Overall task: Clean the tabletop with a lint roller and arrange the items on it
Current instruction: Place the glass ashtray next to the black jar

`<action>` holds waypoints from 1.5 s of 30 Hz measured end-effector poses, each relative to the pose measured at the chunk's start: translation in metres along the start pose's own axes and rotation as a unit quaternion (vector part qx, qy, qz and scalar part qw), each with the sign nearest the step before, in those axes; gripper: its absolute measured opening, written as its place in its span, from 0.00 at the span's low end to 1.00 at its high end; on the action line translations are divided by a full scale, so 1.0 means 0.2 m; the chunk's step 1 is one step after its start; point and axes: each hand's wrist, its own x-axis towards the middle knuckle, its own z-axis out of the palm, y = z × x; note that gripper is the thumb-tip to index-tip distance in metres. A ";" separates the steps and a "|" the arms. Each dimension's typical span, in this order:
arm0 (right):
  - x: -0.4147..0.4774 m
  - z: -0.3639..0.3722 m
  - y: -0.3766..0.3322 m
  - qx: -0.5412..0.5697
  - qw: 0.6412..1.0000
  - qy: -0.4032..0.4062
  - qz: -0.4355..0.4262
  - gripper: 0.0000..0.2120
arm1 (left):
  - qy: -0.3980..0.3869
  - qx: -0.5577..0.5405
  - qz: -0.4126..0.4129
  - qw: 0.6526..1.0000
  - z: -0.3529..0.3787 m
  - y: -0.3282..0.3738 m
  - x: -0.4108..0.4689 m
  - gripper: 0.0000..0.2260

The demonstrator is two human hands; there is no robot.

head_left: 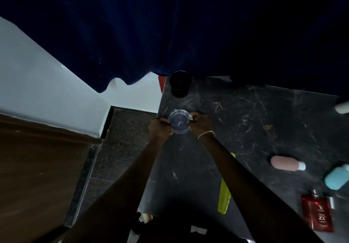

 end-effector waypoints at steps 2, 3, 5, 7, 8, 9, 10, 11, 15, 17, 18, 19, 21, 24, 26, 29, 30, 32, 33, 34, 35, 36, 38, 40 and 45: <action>0.03 0.03 -0.02 0.009 1.000 0.002 -0.004 0.14 | -0.011 0.010 0.010 1.000 -0.02 0.01 0.03 0.09; 0.05 0.04 -0.03 0.011 1.000 0.003 -0.008 0.13 | -0.014 0.017 0.014 1.000 -0.03 0.01 0.05 0.09; 0.08 0.07 -0.05 0.012 1.000 0.005 -0.014 0.13 | -0.017 0.027 0.015 0.999 -0.05 0.02 0.09 0.11; 0.10 0.09 -0.05 0.022 1.000 0.003 -0.014 0.13 | -0.019 0.033 0.011 0.999 -0.06 0.03 0.11 0.12; 0.11 0.10 -0.05 0.032 0.999 0.000 -0.013 0.13 | -0.021 0.033 0.007 0.999 -0.06 0.04 0.12 0.12; 0.12 0.11 -0.05 0.045 0.999 -0.002 -0.013 0.12 | -0.022 0.033 0.005 0.999 -0.07 0.04 0.13 0.12; 0.13 0.12 -0.05 0.057 0.998 -0.002 -0.012 0.12 | -0.022 0.036 0.004 0.999 -0.07 0.04 0.14 0.12; 0.14 0.12 -0.05 0.066 0.998 -0.002 -0.011 0.12 | -0.021 0.040 0.007 0.999 -0.07 0.04 0.15 0.12; 0.16 0.15 -0.04 0.104 0.995 -0.006 0.004 0.10 | -0.012 0.050 0.012 0.999 -0.07 0.03 0.17 0.11; 0.17 0.16 -0.03 0.115 0.993 -0.010 0.011 0.10 | -0.009 0.054 0.018 0.998 -0.07 0.03 0.17 0.10; 0.17 0.16 -0.04 0.122 0.992 -0.011 0.017 0.11 | -0.008 0.054 0.020 0.998 -0.07 0.03 0.17 0.10; 0.17 0.17 -0.03 0.127 0.992 -0.012 0.023 0.11 | -0.006 0.053 0.023 0.998 -0.07 0.03 0.17 0.10; 0.17 0.17 -0.03 0.135 0.991 -0.009 0.026 0.12 | 0.002 0.042 0.015 0.999 -0.06 0.03 0.18 0.09; 0.17 0.17 -0.03 0.137 0.990 -0.008 0.025 0.13 | 0.013 0.021 -0.004 1.000 -0.04 0.03 0.18 0.07; 0.17 0.17 -0.03 0.130 0.991 -0.007 0.026 0.13 | 0.009 0.016 -0.005 1.000 -0.04 0.03 0.17 0.11; 0.17 0.17 -0.03 0.103 0.995 -0.002 0.013 0.11 | -0.007 0.023 0.003 1.000 -0.05 0.01 0.18 0.13; 0.17 0.17 -0.03 0.099 0.995 -0.002 0.012 0.11 | -0.018 0.037 0.005 0.999 -0.06 0.01 0.19 0.12; 0.17 0.17 -0.03 0.101 0.995 -0.001 0.013 0.12 | -0.028 0.050 0.009 0.998 -0.06 -0.01 0.21 0.12; 0.17 0.17 -0.03 0.100 0.995 -0.001 0.014 0.13 | -0.027 0.047 0.010 0.998 -0.06 -0.01 0.22 0.12; 0.17 0.16 -0.03 0.096 0.995 -0.002 0.014 0.13 | -0.028 0.046 0.010 0.999 -0.06 -0.01 0.21 0.12; 0.17 0.16 -0.04 0.091 0.996 -0.004 0.012 0.14 | -0.029 0.045 0.011 0.999 -0.06 -0.01 0.21 0.11; 0.16 0.16 -0.04 0.085 0.996 -0.005 0.009 0.14 | -0.030 0.041 0.007 0.999 -0.06 0.00 0.20 0.08; 0.15 0.15 -0.05 0.064 0.998 -0.006 0.001 0.13 | -0.030 0.040 0.004 0.999 -0.06 0.02 0.18 0.05; 0.14 0.14 -0.06 0.046 0.999 -0.001 -0.005 0.13 | -0.027 0.047 0.010 0.998 -0.07 0.02 0.18 0.05; 0.12 0.11 -0.06 0.083 0.996 -0.030 0.001 0.19 | 0.007 0.082 0.045 0.996 -0.06 0.02 0.13 0.10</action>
